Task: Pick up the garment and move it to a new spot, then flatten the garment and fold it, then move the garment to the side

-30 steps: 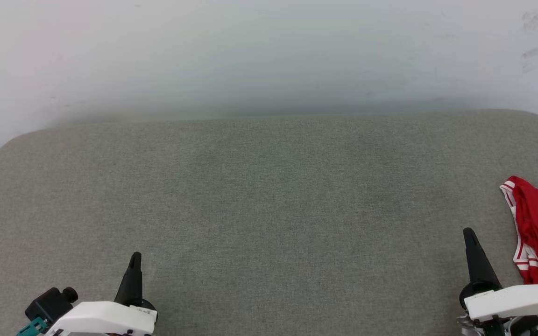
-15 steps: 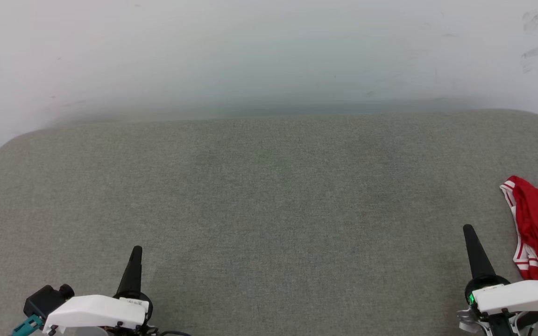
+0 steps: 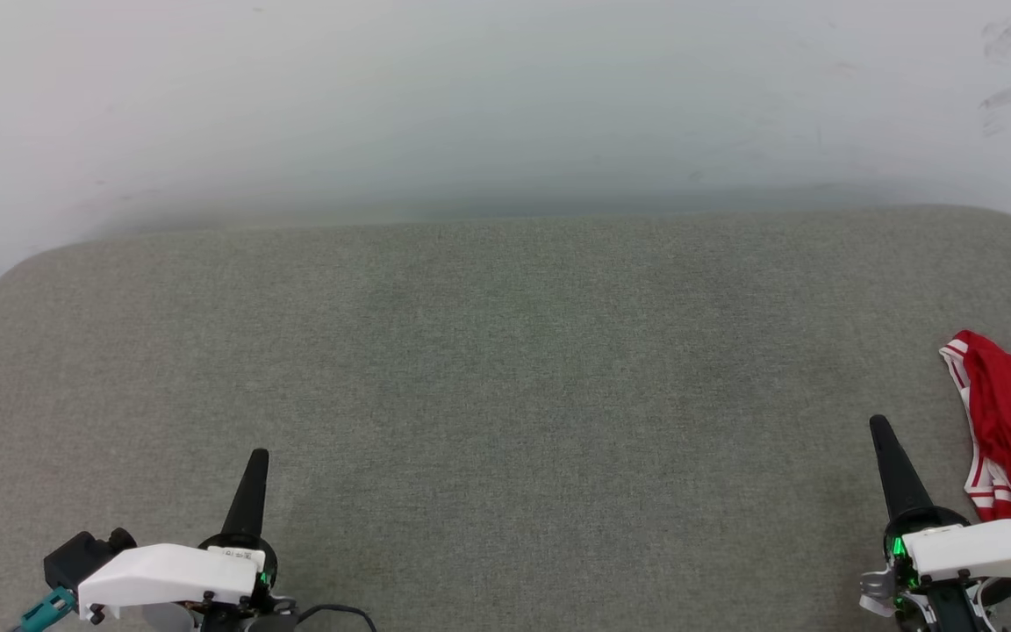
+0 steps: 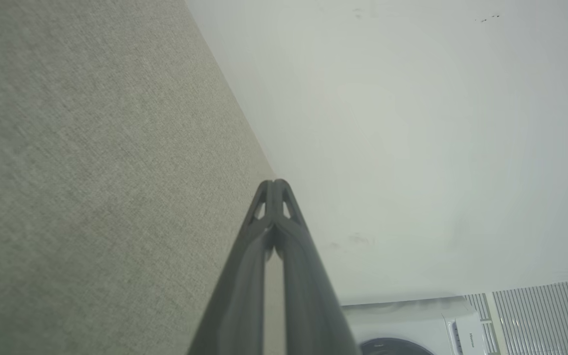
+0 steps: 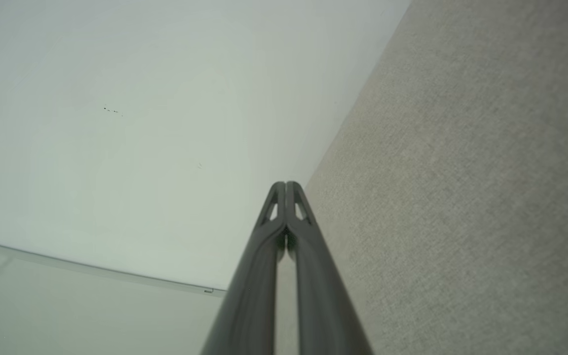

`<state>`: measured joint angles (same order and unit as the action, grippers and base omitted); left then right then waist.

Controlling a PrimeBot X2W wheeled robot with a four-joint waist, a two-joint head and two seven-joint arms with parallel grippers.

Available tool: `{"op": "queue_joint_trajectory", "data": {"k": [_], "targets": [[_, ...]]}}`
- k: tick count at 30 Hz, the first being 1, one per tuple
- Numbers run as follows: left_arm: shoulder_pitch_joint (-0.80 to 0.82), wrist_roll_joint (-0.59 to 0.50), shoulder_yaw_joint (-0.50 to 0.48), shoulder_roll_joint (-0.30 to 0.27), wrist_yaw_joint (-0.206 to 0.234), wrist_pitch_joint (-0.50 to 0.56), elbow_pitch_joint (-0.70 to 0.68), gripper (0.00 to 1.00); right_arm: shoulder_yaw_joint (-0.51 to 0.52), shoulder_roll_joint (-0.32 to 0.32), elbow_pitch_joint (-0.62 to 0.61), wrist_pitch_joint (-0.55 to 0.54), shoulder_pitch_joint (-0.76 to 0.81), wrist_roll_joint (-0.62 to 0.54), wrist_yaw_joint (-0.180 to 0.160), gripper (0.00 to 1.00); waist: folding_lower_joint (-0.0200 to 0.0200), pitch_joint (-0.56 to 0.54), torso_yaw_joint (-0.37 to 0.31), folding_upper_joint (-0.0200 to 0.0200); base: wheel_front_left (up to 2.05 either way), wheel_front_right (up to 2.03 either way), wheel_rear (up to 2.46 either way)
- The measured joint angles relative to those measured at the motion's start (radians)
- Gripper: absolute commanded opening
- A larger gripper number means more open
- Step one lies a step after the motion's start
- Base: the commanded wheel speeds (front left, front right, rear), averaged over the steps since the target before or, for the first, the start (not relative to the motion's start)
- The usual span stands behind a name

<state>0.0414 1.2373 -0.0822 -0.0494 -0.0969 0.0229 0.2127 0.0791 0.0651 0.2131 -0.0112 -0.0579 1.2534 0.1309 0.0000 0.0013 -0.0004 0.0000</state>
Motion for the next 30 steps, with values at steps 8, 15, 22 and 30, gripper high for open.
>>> {"op": "queue_joint_trajectory", "data": {"k": [8, 15, 22, 30], "targets": [[0.01, 0.074, -0.007, 0.0, -0.006, 0.018, 0.006, 0.0, 0.005, -0.001, 0.007, -0.017, -0.005, 0.072, 0.0, 0.0, 0.0, 0.0, 0.0, 0.0, 0.0, 0.0, 0.0], [0.024, 0.135, -0.014, 0.0, -0.01, 0.033, 0.011, 0.0, 0.009, -0.002, 0.012, -0.035, -0.016, 0.132, 0.0, 0.0, 0.0, 0.001, 0.0, 0.0, 0.0, 0.0, 0.0], [0.03, 0.193, -0.018, 0.0, -0.017, 0.046, 0.016, 0.0, 0.013, -0.003, 0.016, -0.051, -0.024, 0.187, 0.0, 0.0, 0.0, 0.001, 0.0, 0.0, 0.0, 0.0, 0.0], [0.045, 0.255, -0.021, 0.0, -0.021, 0.063, 0.021, 0.0, 0.017, -0.004, 0.021, -0.067, -0.027, 0.248, 0.0, 0.0, 0.0, 0.001, 0.0, 0.0, 0.0, 0.0, 0.0]]}}
